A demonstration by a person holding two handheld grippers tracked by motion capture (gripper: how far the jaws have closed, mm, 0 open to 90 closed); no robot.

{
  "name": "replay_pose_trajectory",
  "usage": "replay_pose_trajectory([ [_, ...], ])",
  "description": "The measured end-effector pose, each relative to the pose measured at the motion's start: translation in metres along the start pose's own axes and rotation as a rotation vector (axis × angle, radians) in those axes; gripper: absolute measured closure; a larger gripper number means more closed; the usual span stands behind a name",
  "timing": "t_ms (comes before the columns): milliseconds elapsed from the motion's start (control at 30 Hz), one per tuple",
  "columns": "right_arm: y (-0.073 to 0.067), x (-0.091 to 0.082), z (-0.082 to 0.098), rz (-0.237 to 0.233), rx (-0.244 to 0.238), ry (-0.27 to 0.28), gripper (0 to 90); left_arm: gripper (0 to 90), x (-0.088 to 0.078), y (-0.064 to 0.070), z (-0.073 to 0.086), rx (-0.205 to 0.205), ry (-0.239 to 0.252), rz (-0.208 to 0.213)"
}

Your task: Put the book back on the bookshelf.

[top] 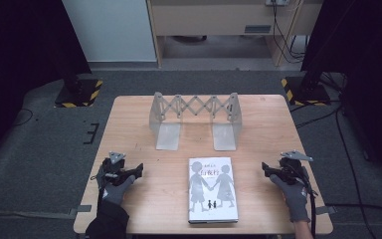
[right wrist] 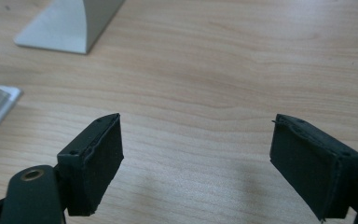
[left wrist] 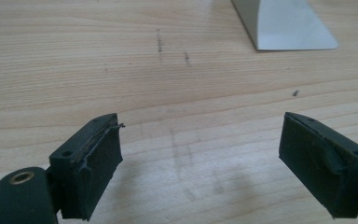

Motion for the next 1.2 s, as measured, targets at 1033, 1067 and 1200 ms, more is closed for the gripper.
replay_pose_trajectory([
  [1033, -0.074, -0.027, -0.017, -0.212, -0.096, 0.076, 18.0, 14.1, -0.026, 0.073, -0.006, 0.095, 0.092, 0.168],
  [1067, -0.074, -0.027, -0.017, -0.212, -0.096, 0.076, 18.0, 14.1, -0.026, 0.075, -0.006, 0.1, 0.09, 0.171],
  [1200, -0.082, -0.027, -0.017, -0.235, -0.1, 0.078, 18.1, 14.1, -0.027, 0.085, -0.005, 0.114, 0.09, 0.19],
])
Point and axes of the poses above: each handheld gripper's, and its own axes: x roughly forward along the jaws, z roughly out of its underside, y roughly to its right, the point moved 4 cm from there along x, roughly forward along the jaws
